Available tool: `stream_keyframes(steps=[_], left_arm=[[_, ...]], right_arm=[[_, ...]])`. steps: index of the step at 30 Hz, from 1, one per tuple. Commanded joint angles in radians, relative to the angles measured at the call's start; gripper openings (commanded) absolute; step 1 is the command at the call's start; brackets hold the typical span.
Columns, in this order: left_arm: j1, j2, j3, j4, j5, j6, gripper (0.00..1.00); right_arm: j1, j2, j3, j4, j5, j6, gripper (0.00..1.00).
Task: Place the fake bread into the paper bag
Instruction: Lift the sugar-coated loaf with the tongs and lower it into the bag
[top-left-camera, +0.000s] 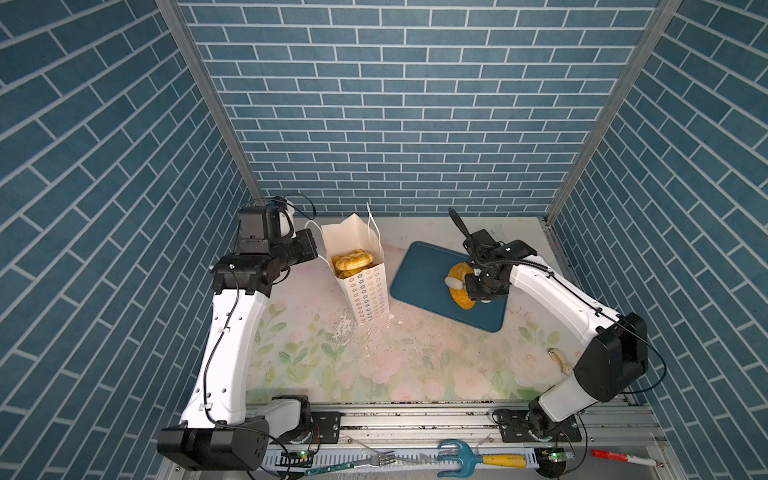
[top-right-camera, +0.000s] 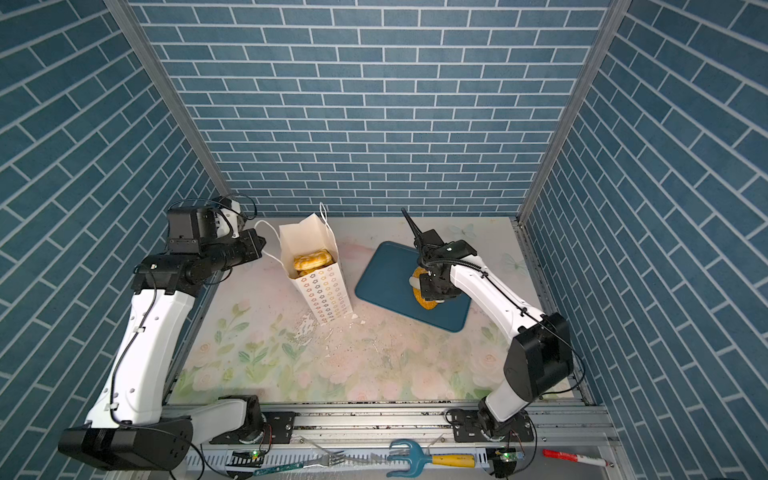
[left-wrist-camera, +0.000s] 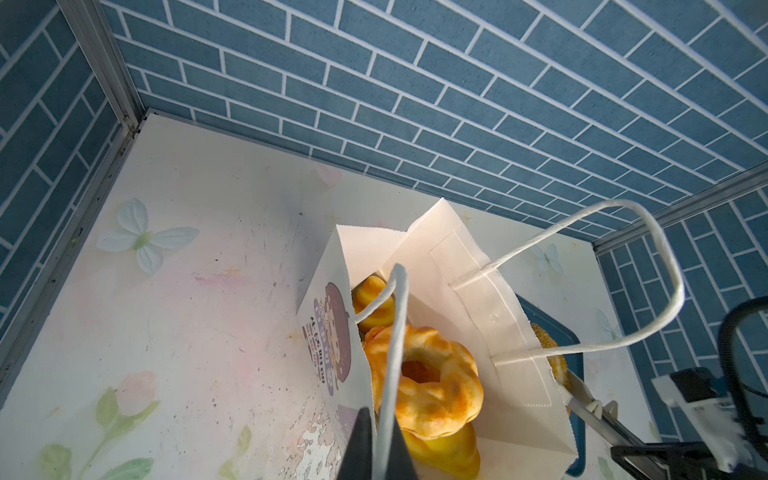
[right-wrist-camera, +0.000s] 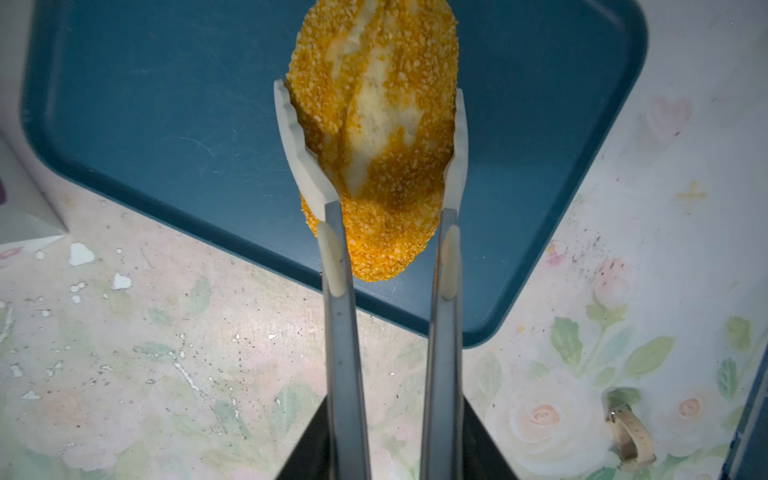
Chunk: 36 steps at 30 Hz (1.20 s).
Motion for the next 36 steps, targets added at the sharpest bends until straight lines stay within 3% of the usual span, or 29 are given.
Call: stream_keyframes(steps=[1, 9, 13, 17, 25, 36], left_arm=[[0.002, -0.014, -0.010, 0.002, -0.002, -0.008, 0.08], [0.002, -0.025, -0.018, 0.006, -0.008, -0.018, 0.08], [0.002, -0.024, -0.019, 0.006, -0.018, -0.034, 0.08], [0.001, -0.028, -0.012, 0.008, -0.022, -0.043, 0.07], [0.002, -0.029, -0.016, 0.010, -0.020, -0.046, 0.06], [0.002, -0.036, -0.023, 0.016, -0.015, -0.049, 0.06]], right_arm=[[0.004, -0.109, 0.127, 0.019, 0.035, -0.052, 0.29], [0.091, -0.130, 0.435, 0.107, -0.056, -0.191, 0.29], [0.188, -0.056, 0.613, 0.112, -0.131, -0.245, 0.29], [0.316, 0.030, 0.755, 0.086, -0.118, -0.310, 0.28], [0.439, 0.123, 0.815, 0.090, -0.134, -0.357, 0.28], [0.453, 0.217, 0.825, 0.094, -0.051, -0.398, 0.28]])
